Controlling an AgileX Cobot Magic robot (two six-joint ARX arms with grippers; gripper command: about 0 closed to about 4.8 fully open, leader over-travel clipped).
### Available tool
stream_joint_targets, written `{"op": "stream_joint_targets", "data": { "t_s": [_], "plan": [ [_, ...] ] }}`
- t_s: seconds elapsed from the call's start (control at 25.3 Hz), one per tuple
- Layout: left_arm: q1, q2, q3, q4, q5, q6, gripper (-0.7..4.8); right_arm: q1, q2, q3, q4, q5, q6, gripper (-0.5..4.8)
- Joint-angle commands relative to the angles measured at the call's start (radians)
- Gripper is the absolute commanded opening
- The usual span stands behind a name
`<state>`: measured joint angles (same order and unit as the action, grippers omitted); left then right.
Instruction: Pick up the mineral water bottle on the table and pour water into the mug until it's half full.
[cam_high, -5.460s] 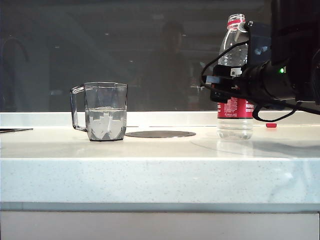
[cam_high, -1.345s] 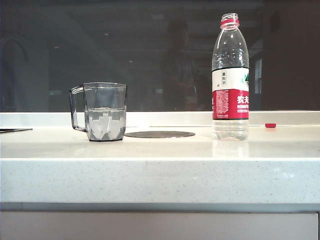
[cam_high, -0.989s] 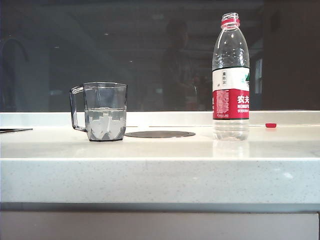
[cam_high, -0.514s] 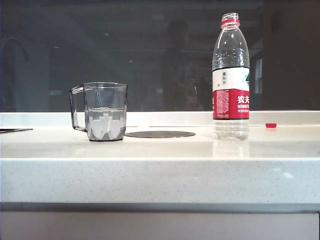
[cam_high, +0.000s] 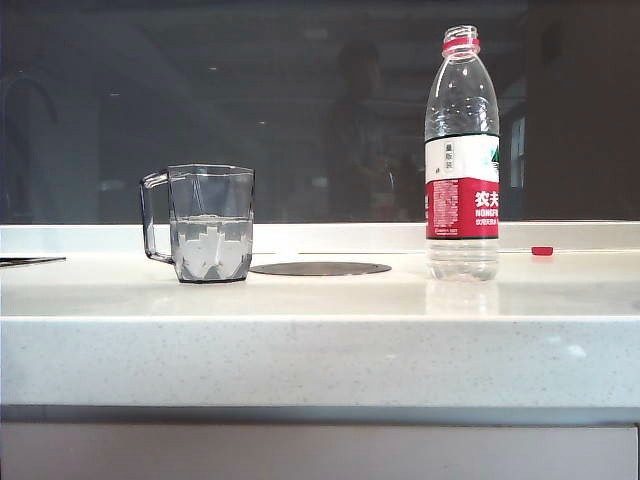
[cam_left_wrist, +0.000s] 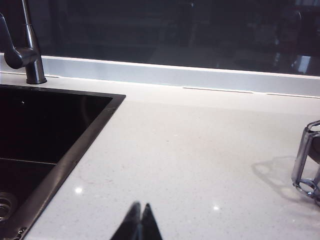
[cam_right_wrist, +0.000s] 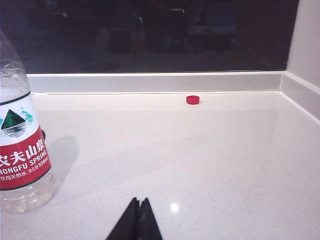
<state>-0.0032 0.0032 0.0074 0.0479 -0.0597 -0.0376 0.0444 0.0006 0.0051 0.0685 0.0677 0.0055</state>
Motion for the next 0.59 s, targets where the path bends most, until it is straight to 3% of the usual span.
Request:
{"op": "stream_joint_targets", "data": {
  "t_s": [0.04, 0.59],
  "plan": [
    [0.002, 0.000, 0.003, 0.012, 0.003, 0.004, -0.04, 0.001, -0.002, -0.004, 0.017, 0.008, -0.006, -0.01],
    [0.002, 0.000, 0.003, 0.012, 0.003, 0.003, -0.04, 0.001, -0.002, -0.004, 0.016, -0.018, -0.002, 0.00]
  ]
}}
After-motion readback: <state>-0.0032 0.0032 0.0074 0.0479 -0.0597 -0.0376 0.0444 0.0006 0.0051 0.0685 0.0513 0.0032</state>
